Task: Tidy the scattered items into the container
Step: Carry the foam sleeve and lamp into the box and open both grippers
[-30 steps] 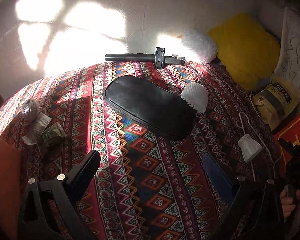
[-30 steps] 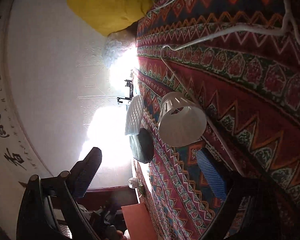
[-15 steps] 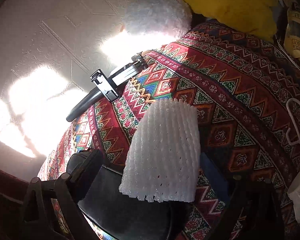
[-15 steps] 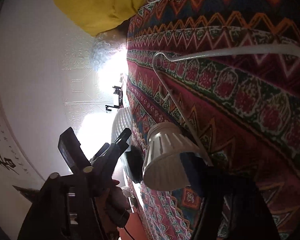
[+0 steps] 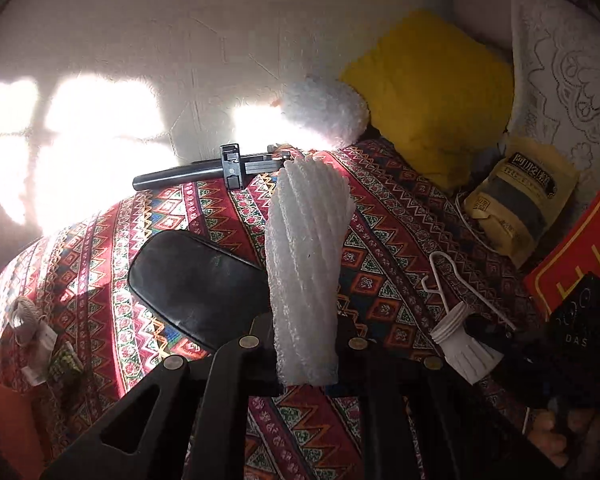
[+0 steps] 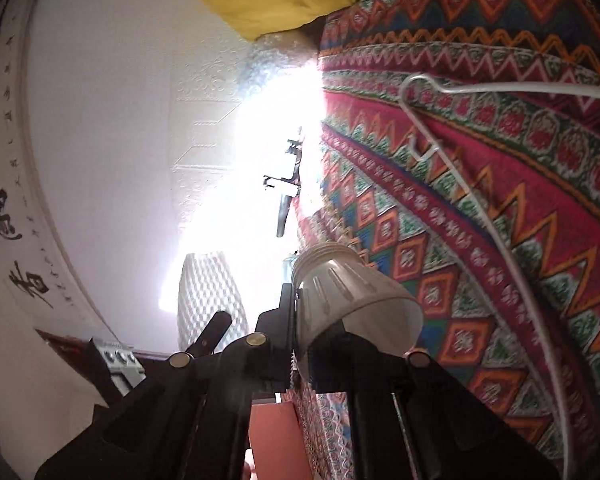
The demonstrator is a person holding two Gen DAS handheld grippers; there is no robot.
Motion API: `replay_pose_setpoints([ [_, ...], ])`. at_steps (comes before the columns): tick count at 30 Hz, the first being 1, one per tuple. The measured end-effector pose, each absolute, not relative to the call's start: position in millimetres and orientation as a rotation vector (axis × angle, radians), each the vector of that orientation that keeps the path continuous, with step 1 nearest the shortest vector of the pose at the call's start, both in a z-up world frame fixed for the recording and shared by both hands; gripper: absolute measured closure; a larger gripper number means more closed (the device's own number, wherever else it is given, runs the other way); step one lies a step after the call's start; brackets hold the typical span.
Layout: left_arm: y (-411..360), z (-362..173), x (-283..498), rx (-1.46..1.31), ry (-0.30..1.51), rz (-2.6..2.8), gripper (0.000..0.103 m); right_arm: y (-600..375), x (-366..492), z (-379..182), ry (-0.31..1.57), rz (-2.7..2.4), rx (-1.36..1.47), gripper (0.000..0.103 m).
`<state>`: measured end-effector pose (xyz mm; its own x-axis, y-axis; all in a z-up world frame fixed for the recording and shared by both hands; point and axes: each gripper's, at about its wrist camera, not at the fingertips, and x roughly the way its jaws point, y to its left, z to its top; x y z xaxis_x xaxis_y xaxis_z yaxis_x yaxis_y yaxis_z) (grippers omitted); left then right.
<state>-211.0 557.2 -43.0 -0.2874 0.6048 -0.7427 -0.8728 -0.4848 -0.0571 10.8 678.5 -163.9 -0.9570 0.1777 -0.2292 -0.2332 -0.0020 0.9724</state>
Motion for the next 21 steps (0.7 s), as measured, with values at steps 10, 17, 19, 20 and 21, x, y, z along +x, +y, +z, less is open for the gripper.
replay_pose_setpoints([
  [10,222,20,-238,-0.82,0.17,2.38,0.094,528,-95,-82,1.767,2.5,-0.46,0.099],
  [17,98,6,-297,-0.85,0.258,2.583,0.094,366,-220,-22,1.494,2.864,-0.811,0.099],
  [19,91,-9,-303,-0.915,0.264,2.52,0.093,334,-263,-3,1.391,2.92,-0.855,0.099],
  [20,91,-15,-305,-0.948,0.294,2.496,0.093,321,-285,5,1.332,2.935,-0.877,0.099],
  [21,91,-19,-308,-0.969,0.316,2.476,0.093,311,-307,11,1.29,2.938,-0.899,0.099],
])
